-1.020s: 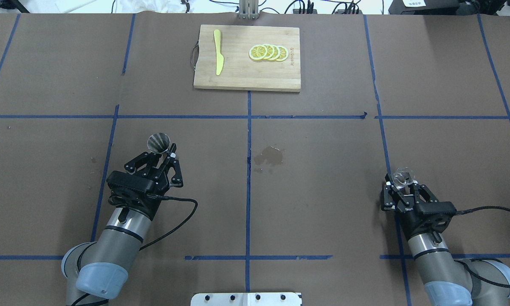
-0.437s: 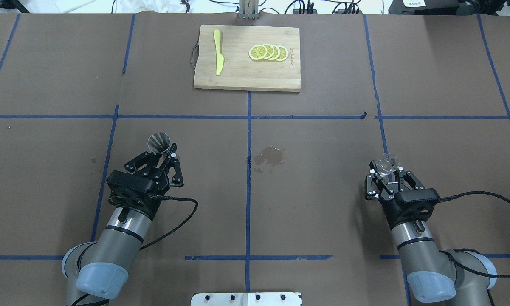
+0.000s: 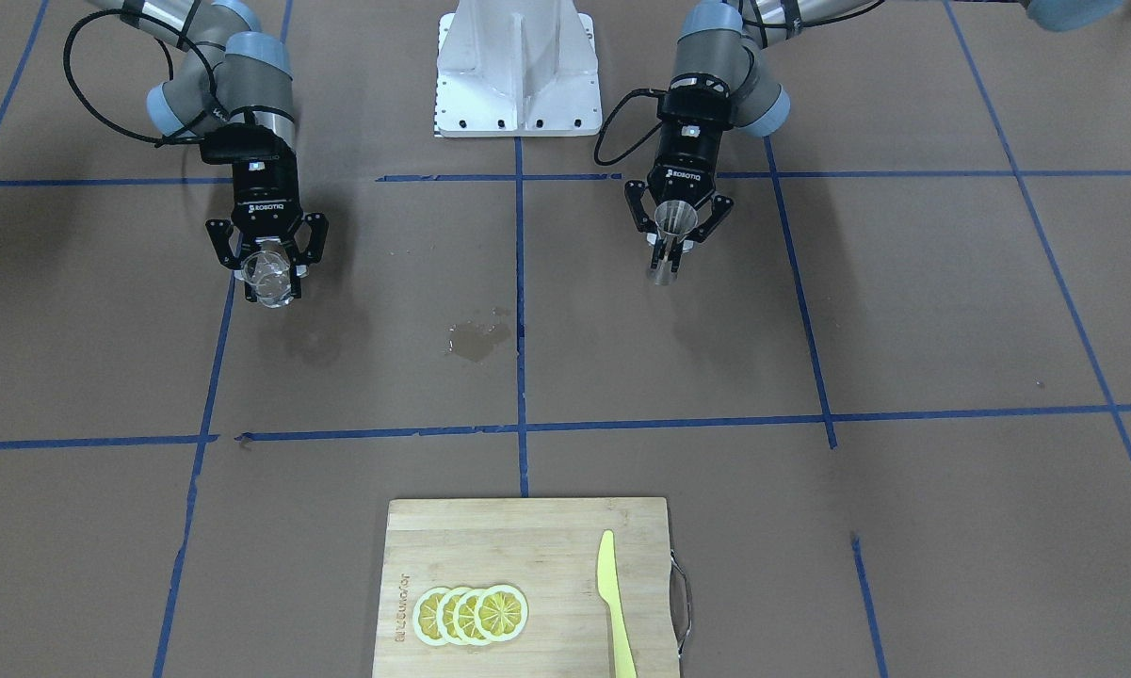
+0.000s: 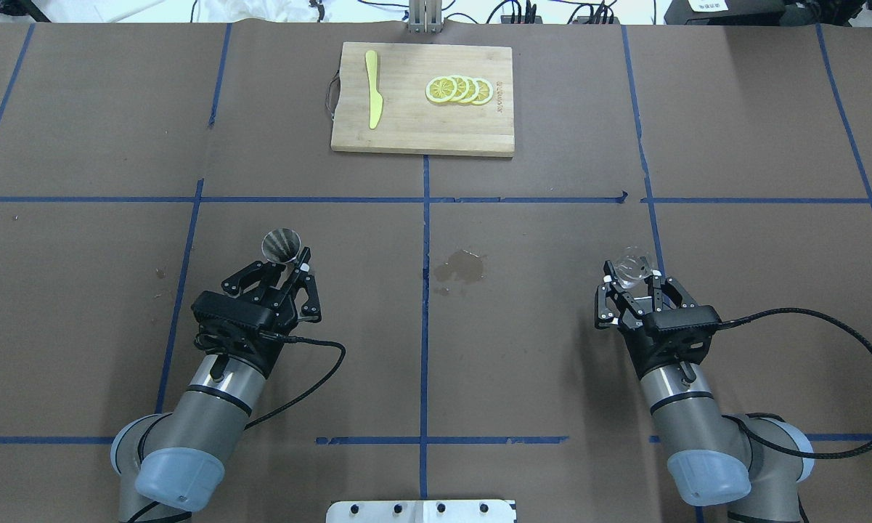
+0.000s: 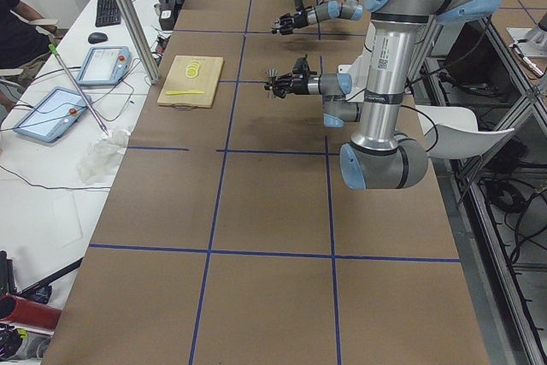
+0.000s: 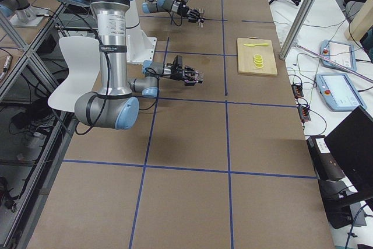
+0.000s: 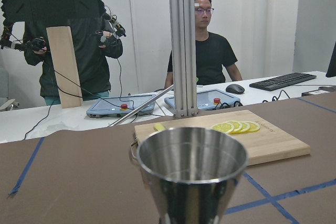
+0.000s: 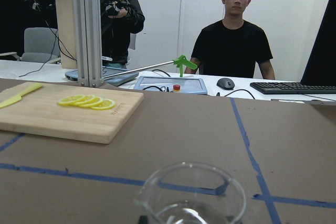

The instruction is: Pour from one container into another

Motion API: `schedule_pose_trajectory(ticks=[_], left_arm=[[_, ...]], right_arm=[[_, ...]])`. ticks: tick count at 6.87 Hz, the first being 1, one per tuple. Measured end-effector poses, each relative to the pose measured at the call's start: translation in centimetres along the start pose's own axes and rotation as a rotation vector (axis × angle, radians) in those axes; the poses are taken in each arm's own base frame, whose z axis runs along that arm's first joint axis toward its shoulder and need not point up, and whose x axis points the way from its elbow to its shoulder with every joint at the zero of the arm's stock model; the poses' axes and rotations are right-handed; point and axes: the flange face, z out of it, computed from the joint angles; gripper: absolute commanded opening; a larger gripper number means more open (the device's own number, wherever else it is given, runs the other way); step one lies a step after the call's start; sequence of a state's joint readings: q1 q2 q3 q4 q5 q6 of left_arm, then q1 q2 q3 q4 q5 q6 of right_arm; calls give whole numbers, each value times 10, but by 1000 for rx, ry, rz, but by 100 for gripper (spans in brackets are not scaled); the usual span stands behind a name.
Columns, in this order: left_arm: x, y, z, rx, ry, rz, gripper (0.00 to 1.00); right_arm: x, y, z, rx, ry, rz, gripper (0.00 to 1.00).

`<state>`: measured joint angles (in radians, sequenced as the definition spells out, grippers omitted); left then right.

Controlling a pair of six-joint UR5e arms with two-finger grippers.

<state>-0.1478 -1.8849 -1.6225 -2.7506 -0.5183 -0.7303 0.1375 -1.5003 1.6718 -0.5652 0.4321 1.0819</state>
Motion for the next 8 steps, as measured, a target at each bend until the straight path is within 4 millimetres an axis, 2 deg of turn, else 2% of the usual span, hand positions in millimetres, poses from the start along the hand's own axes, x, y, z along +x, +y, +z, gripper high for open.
schedule_pose_trajectory(ticks=[2,5,8], left_arm=[[9,-3,9,-18,23,-4,0],[34,-6,34,-75,100,50,0],[61,-17,48,-122,208,104,0]], right_arm=[[-28,-32,-8,4,-14,-25,0],[-87,-79,-36,-28,-73,-20,0],[-127,-120,-59,-58,-80,-86,0]])
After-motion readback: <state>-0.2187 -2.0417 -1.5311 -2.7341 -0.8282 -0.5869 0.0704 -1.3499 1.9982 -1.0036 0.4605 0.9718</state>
